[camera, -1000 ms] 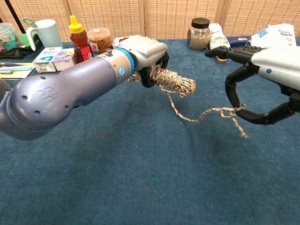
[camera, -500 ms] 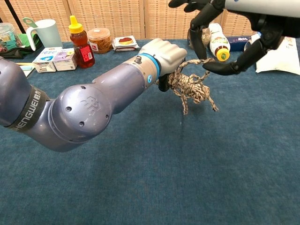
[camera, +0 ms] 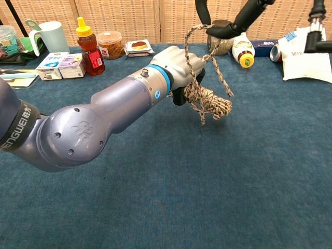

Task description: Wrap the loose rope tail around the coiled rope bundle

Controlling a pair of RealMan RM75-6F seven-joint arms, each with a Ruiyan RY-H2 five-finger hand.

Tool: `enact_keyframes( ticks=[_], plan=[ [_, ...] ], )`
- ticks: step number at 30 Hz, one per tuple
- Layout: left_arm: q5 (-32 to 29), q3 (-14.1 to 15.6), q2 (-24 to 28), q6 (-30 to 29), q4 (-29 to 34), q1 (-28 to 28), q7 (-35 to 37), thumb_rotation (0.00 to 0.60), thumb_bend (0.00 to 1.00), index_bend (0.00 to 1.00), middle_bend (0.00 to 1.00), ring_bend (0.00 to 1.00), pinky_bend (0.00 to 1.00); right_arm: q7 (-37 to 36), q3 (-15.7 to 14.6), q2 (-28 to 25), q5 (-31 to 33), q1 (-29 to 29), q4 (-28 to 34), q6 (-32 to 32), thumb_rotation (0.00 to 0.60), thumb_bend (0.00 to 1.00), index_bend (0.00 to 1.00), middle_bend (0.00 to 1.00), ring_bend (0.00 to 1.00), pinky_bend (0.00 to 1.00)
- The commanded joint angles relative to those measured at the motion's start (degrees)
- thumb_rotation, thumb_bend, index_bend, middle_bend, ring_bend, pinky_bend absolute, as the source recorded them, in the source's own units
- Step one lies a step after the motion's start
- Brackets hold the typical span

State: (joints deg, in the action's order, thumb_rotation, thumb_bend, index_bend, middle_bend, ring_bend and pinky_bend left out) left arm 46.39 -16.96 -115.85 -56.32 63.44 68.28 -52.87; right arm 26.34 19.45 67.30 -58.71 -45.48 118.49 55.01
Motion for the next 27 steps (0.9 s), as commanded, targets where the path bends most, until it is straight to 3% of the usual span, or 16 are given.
enact_keyframes(
  ticks=[1, 17, 27],
  plan=[
    [1.00, 0.77, 0.25, 0.07, -0.04, -0.57, 0.89, 0.600, 0.42, 0.55, 0.40, 0.44, 0.63, 1.99, 1.52, 0.39, 4.68, -2.82, -0.55, 0.62, 0.600, 0.46, 0.63, 0.00, 0.00, 0.00],
    [3.72, 1.74, 0.26, 1.04, -0.43, -1.79, 3.71, 0.600, 0.42, 0.55, 0.40, 0.44, 0.63, 5.01, 3.79, 3.05, 15.71, -10.64, -2.01, 3.53, 0.600, 0.47, 0.64, 0.00, 0.00, 0.00],
    [8.40, 4.71, 3.71, 0.62, 4.46, -4.50, 6.61, 0.600, 0.42, 0.55, 0.40, 0.44, 0.63, 4.08, 5.48, 5.83, 23.78, -15.45, -10.53, 4.28, 0.600, 0.47, 0.65, 0.00, 0.00, 0.00]
  ],
)
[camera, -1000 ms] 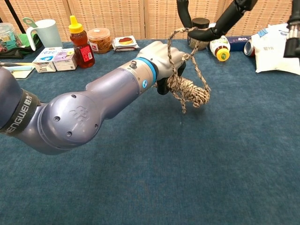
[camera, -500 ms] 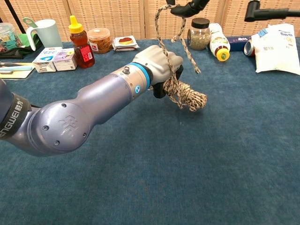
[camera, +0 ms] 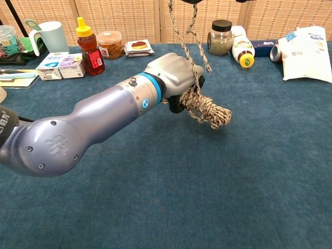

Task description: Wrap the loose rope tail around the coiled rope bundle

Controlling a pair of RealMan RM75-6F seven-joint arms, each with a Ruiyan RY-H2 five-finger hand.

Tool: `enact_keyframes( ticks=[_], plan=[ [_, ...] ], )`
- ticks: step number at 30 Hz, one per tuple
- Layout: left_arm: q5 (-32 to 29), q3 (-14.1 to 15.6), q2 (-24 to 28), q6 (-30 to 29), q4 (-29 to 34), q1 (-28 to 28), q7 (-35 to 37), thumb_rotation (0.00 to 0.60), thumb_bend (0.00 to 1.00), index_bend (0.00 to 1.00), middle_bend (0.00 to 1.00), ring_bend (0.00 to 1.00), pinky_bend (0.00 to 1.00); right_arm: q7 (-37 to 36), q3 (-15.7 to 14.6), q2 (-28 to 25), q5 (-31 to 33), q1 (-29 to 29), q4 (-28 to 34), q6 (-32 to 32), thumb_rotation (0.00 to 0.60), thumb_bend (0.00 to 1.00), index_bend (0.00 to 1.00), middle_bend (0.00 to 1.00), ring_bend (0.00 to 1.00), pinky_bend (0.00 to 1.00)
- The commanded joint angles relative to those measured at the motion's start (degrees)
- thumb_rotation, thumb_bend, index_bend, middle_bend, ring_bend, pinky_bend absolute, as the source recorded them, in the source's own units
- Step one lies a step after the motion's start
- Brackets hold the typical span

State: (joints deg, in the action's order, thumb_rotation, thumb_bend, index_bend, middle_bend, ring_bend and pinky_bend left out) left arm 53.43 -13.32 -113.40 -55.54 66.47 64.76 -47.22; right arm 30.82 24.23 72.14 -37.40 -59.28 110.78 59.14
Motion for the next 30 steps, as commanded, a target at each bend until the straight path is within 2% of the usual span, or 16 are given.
enact_keyframes(
  ticks=[1, 12, 23, 26, 30],
  plan=[
    [1.71, 1.30, 1.62, -0.12, 1.82, -1.24, 1.29, 0.600, 0.42, 0.55, 0.40, 0.44, 0.63, -0.41, 0.77, 1.04, 2.93, -1.96, -3.41, 0.18, 0.600, 0.47, 0.65, 0.00, 0.00, 0.00],
    [4.64, 2.81, 5.33, 1.51, 4.75, -2.80, 4.49, 0.600, 0.42, 0.55, 0.40, 0.44, 0.63, -0.32, -0.03, 1.17, 6.04, -3.50, -8.67, 0.09, 0.600, 0.47, 0.65, 0.00, 0.00, 0.00],
    [13.33, 4.67, 11.30, 4.32, 7.47, -4.58, 16.98, 0.600, 0.42, 0.56, 0.40, 0.44, 0.63, -2.85, -3.20, 4.58, 4.77, -3.01, -17.85, -1.85, 0.600, 0.48, 0.66, 0.00, 0.00, 0.00],
    [16.04, 5.02, 14.39, 4.26, 10.66, -5.70, 21.84, 0.600, 0.42, 0.56, 0.40, 0.44, 0.63, -3.51, -4.05, 6.90, 5.32, -3.45, -22.35, -3.59, 0.600, 0.48, 0.66, 0.00, 0.00, 0.00],
    [18.43, 4.95, 16.73, 4.26, 12.79, -6.39, 26.49, 0.600, 0.43, 0.57, 0.41, 0.44, 0.63, -3.22, -5.13, 8.14, 5.07, -3.60, -25.22, -4.44, 0.600, 0.48, 0.66, 0.00, 0.00, 0.00]
  ],
)
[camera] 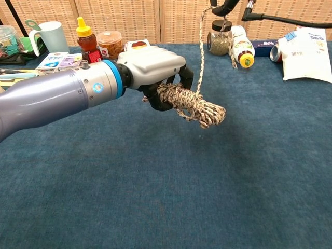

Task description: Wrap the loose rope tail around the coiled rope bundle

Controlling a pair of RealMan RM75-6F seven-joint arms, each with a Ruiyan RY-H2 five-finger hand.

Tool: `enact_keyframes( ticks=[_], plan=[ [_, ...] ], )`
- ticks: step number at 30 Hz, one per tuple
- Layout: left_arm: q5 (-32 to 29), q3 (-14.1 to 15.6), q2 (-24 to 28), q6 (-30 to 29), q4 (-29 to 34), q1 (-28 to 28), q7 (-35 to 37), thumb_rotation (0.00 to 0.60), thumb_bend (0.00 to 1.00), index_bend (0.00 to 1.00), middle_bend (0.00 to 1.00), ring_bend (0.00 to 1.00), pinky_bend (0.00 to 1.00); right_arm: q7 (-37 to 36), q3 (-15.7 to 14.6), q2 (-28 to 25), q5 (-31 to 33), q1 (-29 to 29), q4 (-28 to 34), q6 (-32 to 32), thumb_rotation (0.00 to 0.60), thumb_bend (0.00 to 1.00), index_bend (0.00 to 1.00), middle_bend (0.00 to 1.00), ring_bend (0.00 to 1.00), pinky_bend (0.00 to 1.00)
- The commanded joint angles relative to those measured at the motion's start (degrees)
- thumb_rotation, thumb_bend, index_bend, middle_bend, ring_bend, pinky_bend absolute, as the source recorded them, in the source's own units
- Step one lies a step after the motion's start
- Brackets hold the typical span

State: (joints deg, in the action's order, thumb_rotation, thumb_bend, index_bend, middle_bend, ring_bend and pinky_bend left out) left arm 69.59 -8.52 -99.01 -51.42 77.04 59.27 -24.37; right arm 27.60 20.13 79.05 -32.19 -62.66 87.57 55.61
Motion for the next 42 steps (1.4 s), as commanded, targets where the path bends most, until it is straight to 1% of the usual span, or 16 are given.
enact_keyframes(
  ticks=[1, 6, 11, 15, 21, 22, 23, 25, 28, 33, 36, 42],
  plan=[
    [3.07, 0.07, 3.15, 0.03, 2.95, -1.11, 5.09, 0.600, 0.43, 0.57, 0.41, 0.45, 0.63, 0.10, -1.36, 1.67, -0.01, -0.20, -2.90, -1.07, 0.600, 0.48, 0.66, 0.00, 0.00, 0.00],
    [4.65, -0.19, 5.31, -0.25, 5.15, -1.68, 8.47, 0.600, 0.43, 0.57, 0.41, 0.45, 0.63, -0.49, -1.73, 2.70, 0.96, 0.03, -4.70, -2.17, 0.600, 0.48, 0.66, 0.00, 0.00, 0.00],
    [5.52, -0.81, 7.69, -0.40, 7.78, -2.29, 11.78, 0.600, 0.43, 0.57, 0.41, 0.45, 0.63, -0.93, -2.85, 4.03, 0.96, 0.54, -6.53, -3.31, 0.600, 0.48, 0.66, 0.00, 0.00, 0.00],
    [5.68, -2.00, 8.47, -1.73, 8.53, -2.62, 12.35, 0.600, 0.43, 0.58, 0.42, 0.47, 0.63, -1.36, -4.14, 5.26, -0.12, 1.25, -7.24, -3.74, 0.600, 0.48, 0.66, 0.00, 0.00, 0.00],
    [3.19, -4.62, 8.17, -2.33, 9.80, -2.70, 13.88, 0.600, 0.43, 0.58, 0.42, 0.47, 0.63, -1.81, -5.45, 8.15, -1.40, 2.09, -8.95, -3.41, 0.600, 0.48, 0.66, 0.00, 0.00, 0.00],
    [2.56, -5.09, 7.97, -2.68, 9.81, -2.64, 13.05, 0.600, 0.43, 0.58, 0.42, 0.47, 0.63, -2.05, -5.62, 8.68, -1.81, 2.29, -9.18, -3.45, 0.600, 0.48, 0.66, 0.00, 0.00, 0.00],
    [1.56, -6.27, 7.44, -4.01, 9.90, -2.57, 11.58, 0.600, 0.43, 0.58, 0.42, 0.47, 0.63, -2.11, -6.36, 9.33, -2.51, 2.63, -9.00, -3.62, 0.600, 0.48, 0.67, 0.00, 0.00, 0.00],
    [-0.32, -7.20, 6.40, -5.59, 10.20, -2.57, 8.49, 0.600, 0.43, 0.58, 0.42, 0.47, 0.63, -2.43, -6.79, 9.96, -3.81, 3.18, -9.06, -3.02, 0.600, 0.48, 0.67, 0.00, 0.00, 0.00],
    [-4.54, -8.97, 4.55, -7.78, 10.42, -2.22, 2.95, 0.600, 0.43, 0.58, 0.42, 0.47, 0.63, -2.73, -7.79, 10.50, -6.29, 4.22, -8.41, -2.13, 0.600, 0.48, 0.67, 0.00, 0.00, 0.00],
    [-8.96, -11.03, 1.87, -10.34, 9.37, -0.97, -3.37, 0.600, 0.43, 0.58, 0.42, 0.47, 0.63, -2.97, -9.27, 10.49, -9.76, 5.97, -6.30, -0.75, 0.600, 0.48, 0.67, 0.00, 0.00, 0.00],
    [-10.04, -11.71, 0.32, -11.76, 8.09, -0.27, -5.76, 0.600, 0.43, 0.58, 0.43, 0.47, 0.63, -3.50, -9.90, 10.16, -11.87, 7.24, -4.70, 0.35, 0.600, 0.48, 0.67, 0.00, 0.00, 0.00],
    [-11.48, -13.23, -2.95, -14.08, 4.61, 1.05, -8.19, 0.600, 0.43, 0.59, 0.43, 0.48, 0.63, -3.51, -12.55, 9.02, -17.33, 10.05, -1.34, 2.21, 0.600, 0.48, 0.67, 0.00, 0.00, 0.00]
  ],
)
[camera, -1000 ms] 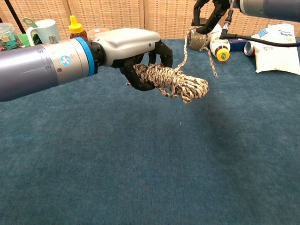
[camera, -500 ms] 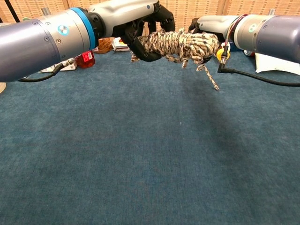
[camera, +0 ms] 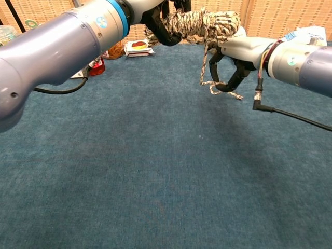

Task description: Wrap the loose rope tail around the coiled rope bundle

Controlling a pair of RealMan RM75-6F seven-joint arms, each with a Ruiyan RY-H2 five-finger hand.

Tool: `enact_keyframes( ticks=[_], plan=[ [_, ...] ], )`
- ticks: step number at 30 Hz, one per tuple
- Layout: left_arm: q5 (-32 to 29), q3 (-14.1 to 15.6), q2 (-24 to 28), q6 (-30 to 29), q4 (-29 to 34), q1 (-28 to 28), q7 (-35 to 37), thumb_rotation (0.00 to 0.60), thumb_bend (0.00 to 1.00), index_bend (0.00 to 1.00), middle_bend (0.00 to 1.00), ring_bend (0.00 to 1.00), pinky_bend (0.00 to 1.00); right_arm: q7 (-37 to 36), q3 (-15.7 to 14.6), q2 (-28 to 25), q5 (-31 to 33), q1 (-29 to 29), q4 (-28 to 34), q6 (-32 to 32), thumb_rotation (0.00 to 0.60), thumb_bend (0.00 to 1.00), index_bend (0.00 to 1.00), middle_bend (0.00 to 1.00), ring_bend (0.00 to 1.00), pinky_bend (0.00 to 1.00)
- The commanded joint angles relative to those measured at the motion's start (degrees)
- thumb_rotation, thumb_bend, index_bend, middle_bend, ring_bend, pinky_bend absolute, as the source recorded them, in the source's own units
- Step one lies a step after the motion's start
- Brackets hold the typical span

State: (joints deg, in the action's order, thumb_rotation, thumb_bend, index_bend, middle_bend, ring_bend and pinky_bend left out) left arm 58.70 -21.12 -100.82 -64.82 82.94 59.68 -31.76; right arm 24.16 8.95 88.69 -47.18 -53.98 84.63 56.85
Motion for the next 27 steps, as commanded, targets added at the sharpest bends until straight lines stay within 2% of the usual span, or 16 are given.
enact_keyframes(
  ticks=[1, 6, 15, 27],
  plan=[
    [-0.74, -0.72, -1.46, -0.77, -1.69, 0.80, -1.02, 0.600, 0.43, 0.59, 0.43, 0.48, 0.63, -0.09, -1.69, -0.78, -3.10, 1.74, 2.05, 1.19, 0.600, 0.48, 0.67, 0.00, 0.00, 0.00],
    [-1.33, -1.28, -2.75, -1.10, -3.37, 1.37, -1.47, 0.600, 0.43, 0.59, 0.43, 0.48, 0.63, -0.40, -3.21, -1.40, -6.94, 3.67, 4.25, 2.18, 0.600, 0.48, 0.67, 0.00, 0.00, 0.00],
    [-1.10, -1.83, -2.87, -1.86, -3.17, 1.61, -1.89, 0.600, 0.43, 0.59, 0.43, 0.48, 0.63, -0.35, -5.04, -0.80, -10.67, 6.04, 4.38, 2.40, 0.600, 0.48, 0.67, 0.00, 0.00, 0.00],
    [-0.88, -1.46, -2.13, -2.28, -1.80, 1.06, -2.06, 0.600, 0.43, 0.59, 0.43, 0.48, 0.63, -0.71, -4.29, -0.31, -11.76, 7.57, 3.50, 1.17, 0.600, 0.48, 0.67, 0.00, 0.00, 0.00]
  ],
)
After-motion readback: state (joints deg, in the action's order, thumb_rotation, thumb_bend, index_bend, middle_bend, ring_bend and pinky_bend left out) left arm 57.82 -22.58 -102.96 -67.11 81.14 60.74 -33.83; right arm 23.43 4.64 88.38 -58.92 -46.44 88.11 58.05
